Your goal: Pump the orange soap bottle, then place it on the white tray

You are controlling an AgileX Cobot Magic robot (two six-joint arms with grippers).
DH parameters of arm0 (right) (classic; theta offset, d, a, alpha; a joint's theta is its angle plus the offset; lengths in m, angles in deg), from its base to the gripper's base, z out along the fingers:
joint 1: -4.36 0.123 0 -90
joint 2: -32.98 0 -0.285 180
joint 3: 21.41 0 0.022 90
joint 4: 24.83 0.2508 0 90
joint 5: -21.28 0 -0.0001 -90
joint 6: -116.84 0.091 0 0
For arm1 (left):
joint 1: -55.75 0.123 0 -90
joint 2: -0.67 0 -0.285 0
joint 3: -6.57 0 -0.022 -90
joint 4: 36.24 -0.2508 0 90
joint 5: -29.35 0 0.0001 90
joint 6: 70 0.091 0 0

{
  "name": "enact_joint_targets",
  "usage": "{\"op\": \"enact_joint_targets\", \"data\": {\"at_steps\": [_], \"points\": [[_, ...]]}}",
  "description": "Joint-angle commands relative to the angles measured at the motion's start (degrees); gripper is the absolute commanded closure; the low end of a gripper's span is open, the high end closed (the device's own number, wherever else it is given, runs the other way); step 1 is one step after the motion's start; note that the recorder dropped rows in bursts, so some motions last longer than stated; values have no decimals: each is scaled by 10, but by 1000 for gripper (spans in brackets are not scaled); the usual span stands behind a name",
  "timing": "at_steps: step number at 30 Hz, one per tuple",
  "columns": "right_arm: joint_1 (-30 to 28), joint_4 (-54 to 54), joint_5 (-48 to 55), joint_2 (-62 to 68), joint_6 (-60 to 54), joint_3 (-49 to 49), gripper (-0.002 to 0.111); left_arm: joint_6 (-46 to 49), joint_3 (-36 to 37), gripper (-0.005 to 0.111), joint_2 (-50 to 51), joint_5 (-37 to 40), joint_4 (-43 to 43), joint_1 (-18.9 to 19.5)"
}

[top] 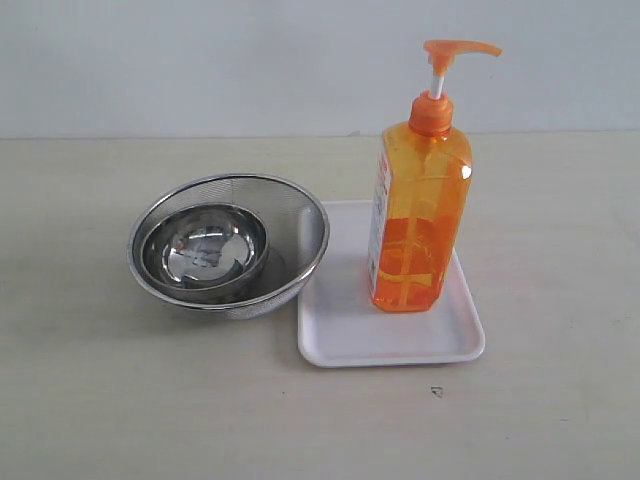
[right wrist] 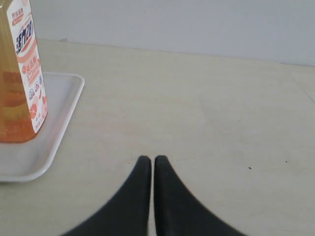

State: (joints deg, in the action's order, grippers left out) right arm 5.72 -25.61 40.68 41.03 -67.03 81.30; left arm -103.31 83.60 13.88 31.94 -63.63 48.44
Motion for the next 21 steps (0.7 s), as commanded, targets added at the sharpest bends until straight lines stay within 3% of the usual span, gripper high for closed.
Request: {"op": "enact_joint_targets", "data": {"at_steps": [1,5,12,21], "points": [[-2,2,-4,-3,1,1,109,23,2,102,-4,-5,4,1],[-2,2,-4,-3,1,1,109,125,2,102,-4,-13,50,1],[-2,2,-4,-3,1,1,109,384,2,102,-4,23,242,1],[-2,2,-4,-3,1,1,109,393,2,102,-4,61,373,1]]}}
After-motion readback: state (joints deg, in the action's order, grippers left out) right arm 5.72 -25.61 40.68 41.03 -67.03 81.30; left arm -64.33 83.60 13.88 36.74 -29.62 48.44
